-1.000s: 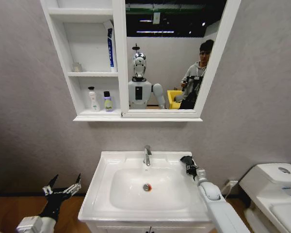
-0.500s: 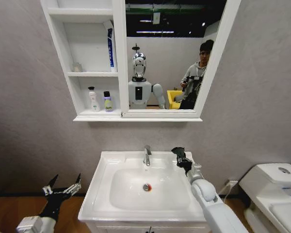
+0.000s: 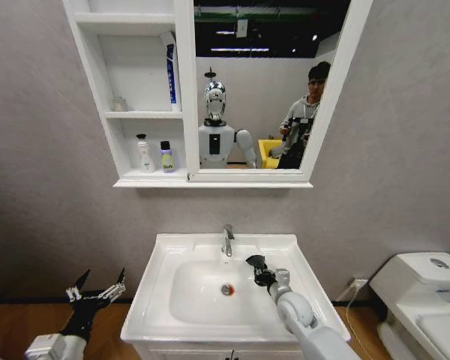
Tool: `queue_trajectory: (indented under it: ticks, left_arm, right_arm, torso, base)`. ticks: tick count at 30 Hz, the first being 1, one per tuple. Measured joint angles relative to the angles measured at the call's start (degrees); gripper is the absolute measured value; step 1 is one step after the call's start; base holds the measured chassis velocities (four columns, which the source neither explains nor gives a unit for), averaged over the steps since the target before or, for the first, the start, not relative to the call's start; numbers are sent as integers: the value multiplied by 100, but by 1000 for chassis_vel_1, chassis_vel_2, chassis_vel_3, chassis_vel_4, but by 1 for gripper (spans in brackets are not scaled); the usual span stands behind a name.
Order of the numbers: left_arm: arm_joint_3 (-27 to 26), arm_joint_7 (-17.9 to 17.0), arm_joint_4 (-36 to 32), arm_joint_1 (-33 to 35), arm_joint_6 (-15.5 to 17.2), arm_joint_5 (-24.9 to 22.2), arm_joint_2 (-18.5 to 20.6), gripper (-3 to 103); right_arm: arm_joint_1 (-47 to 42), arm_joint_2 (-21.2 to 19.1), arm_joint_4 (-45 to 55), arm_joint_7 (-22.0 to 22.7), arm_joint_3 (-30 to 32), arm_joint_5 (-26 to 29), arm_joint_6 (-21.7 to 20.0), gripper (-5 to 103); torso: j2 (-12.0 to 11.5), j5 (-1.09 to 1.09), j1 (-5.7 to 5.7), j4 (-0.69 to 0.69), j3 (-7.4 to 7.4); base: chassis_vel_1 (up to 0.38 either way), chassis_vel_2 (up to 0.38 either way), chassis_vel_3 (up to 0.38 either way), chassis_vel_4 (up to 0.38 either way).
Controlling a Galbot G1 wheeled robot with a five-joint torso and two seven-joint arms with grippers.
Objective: Move facial cleanser and shampoo from washbasin to cabinet, then wipe washbasin with towel.
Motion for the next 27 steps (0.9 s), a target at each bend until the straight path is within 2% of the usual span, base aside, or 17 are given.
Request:
queue_trajectory:
  ticks: [10,18,27]
  left_arm:
    - [0,0,0,0,0,0,0,100]
    - [0,0,0,0,0,0,0,100]
    - [0,0,0,0,0,0,0,100]
  right_arm:
    - [-102,-109,-186,88,-88,243,-16,8]
    - [95,70,-406,478,-177,1151,-239,8]
    - [302,-87,-535,607,-368,1277,-342,8]
  torso:
    - [0,0,0,0,0]
    - [0,0,0,1,0]
    - [0,0,0,-1,0]
  base:
    - [0,0,0,0]
    - [0,0,0,0]
    - [0,0,0,0]
